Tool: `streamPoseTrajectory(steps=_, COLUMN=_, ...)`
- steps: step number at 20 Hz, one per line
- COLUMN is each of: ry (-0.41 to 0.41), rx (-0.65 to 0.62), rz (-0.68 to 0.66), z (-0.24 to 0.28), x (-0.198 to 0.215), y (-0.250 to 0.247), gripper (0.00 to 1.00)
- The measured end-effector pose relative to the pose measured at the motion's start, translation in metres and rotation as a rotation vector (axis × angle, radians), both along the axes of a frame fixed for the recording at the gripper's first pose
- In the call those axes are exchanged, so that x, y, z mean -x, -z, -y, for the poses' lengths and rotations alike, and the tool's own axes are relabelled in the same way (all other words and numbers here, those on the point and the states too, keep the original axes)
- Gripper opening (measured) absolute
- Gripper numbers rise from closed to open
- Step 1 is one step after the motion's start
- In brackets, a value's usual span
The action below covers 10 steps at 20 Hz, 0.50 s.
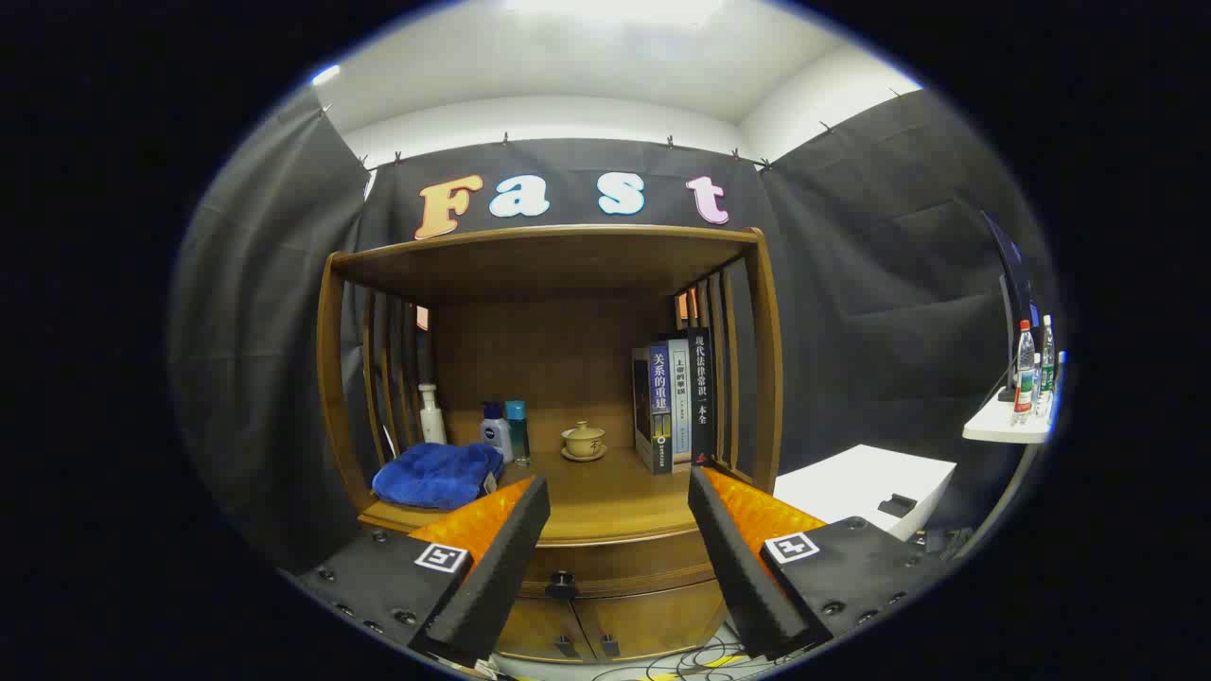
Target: Pull open the drawer, take out the items inside it, and place them on the countertop above the cabinet.
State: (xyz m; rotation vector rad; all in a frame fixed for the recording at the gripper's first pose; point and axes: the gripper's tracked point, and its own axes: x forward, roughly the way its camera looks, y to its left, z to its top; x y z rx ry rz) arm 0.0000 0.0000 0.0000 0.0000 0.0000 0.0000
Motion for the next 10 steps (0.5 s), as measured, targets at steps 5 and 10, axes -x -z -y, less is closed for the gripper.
streamPoseTrajectory(steps=5, ry=-0.017, rx=0.013, rz=-0.007, z=-0.0099, x=-0.0043, y=0.0031, gripper=0.98)
streamPoseTrajectory(steps=10, ry=-0.022, rx=0.012, rz=-0.008, z=-0.011, x=-0.0085, y=0.0028, gripper=0.98)
